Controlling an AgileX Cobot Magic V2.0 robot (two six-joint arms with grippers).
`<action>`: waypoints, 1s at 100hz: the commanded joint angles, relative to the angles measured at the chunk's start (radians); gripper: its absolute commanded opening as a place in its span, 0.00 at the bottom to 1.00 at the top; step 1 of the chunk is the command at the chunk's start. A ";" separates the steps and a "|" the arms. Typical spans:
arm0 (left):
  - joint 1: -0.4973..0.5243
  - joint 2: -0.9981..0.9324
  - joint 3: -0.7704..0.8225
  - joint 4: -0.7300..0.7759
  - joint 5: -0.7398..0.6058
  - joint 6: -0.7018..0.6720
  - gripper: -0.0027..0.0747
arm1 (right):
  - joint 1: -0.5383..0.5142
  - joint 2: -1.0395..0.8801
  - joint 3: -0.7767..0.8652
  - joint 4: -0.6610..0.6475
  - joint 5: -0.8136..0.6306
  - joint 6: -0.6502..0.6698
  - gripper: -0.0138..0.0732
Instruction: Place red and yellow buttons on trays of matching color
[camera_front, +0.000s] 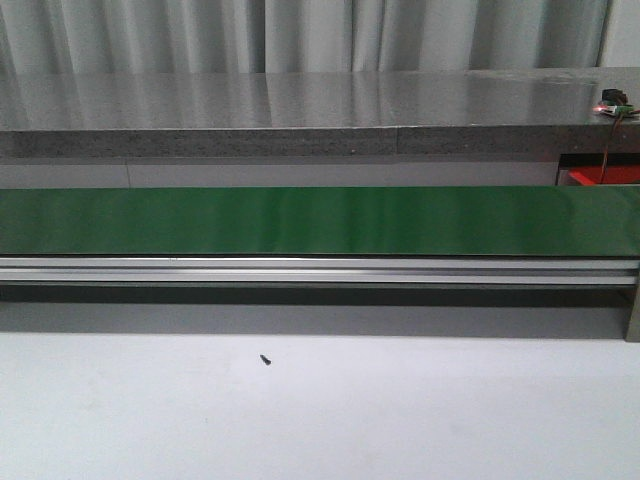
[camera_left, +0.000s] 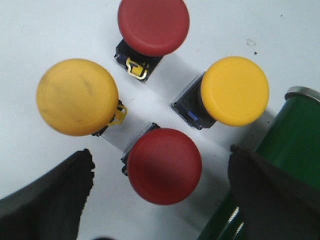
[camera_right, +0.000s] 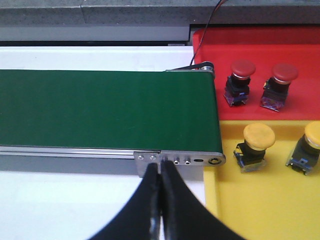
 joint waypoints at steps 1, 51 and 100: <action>0.001 -0.053 -0.032 -0.008 -0.045 -0.014 0.67 | 0.003 0.000 -0.027 0.010 -0.078 -0.007 0.02; 0.001 -0.017 -0.032 -0.011 -0.023 -0.014 0.57 | 0.003 0.000 -0.027 0.012 -0.077 -0.007 0.02; 0.001 -0.054 -0.032 -0.003 -0.018 -0.005 0.30 | 0.003 0.000 -0.027 0.013 -0.077 -0.007 0.02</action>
